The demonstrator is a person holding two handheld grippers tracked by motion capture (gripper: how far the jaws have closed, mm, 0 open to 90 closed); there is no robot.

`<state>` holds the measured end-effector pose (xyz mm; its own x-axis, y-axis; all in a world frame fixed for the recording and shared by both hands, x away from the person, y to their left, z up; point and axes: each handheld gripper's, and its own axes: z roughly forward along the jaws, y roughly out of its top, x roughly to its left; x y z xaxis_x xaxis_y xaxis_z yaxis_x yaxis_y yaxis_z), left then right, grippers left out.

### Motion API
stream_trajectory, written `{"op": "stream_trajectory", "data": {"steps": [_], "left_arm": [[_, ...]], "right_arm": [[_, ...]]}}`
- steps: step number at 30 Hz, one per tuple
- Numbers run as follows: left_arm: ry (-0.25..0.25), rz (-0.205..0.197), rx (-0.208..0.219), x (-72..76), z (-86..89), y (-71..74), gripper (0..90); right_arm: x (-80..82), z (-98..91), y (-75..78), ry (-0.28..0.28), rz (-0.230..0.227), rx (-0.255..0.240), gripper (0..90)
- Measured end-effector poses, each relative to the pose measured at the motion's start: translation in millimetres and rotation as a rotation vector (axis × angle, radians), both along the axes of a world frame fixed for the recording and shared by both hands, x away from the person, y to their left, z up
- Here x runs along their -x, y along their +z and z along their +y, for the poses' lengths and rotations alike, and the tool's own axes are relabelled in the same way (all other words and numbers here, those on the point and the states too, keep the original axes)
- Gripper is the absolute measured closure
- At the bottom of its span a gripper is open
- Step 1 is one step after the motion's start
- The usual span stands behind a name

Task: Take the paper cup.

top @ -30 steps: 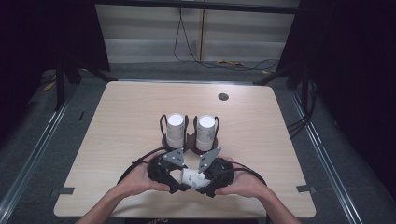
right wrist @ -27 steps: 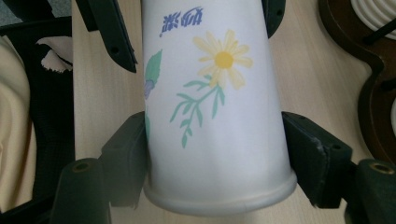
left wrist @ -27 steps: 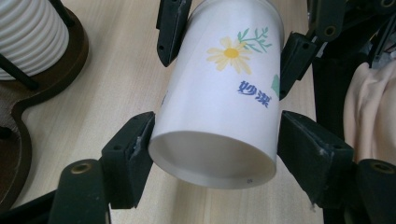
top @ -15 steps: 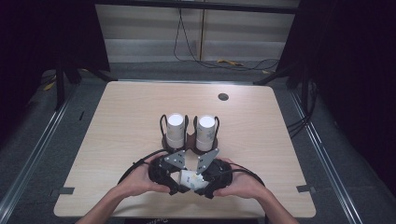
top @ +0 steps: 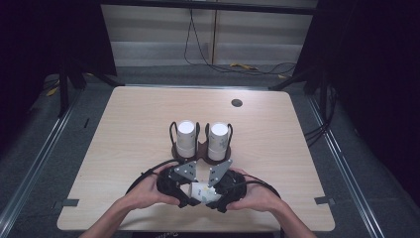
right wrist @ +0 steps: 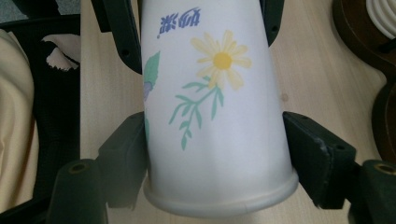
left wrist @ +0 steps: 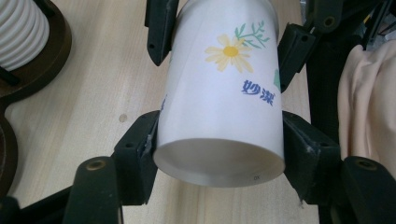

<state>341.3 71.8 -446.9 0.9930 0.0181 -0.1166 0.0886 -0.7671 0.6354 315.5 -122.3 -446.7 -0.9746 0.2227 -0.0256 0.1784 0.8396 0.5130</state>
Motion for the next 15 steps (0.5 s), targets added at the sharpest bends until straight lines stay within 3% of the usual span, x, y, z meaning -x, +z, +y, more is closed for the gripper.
{"op": "stream_trajectory", "data": {"steps": [8,15], "left_arm": [[-0.001,0.016,0.042,-0.1,2.3,3.1,36.5],[0.004,0.023,0.057,-0.8,4.3,4.7,36.6]], "right_arm": [[-0.5,-6.4,2.3,-0.015,0.010,-0.064,17.9],[-1.3,-10.5,2.9,-0.026,0.002,-0.086,15.1]]}}
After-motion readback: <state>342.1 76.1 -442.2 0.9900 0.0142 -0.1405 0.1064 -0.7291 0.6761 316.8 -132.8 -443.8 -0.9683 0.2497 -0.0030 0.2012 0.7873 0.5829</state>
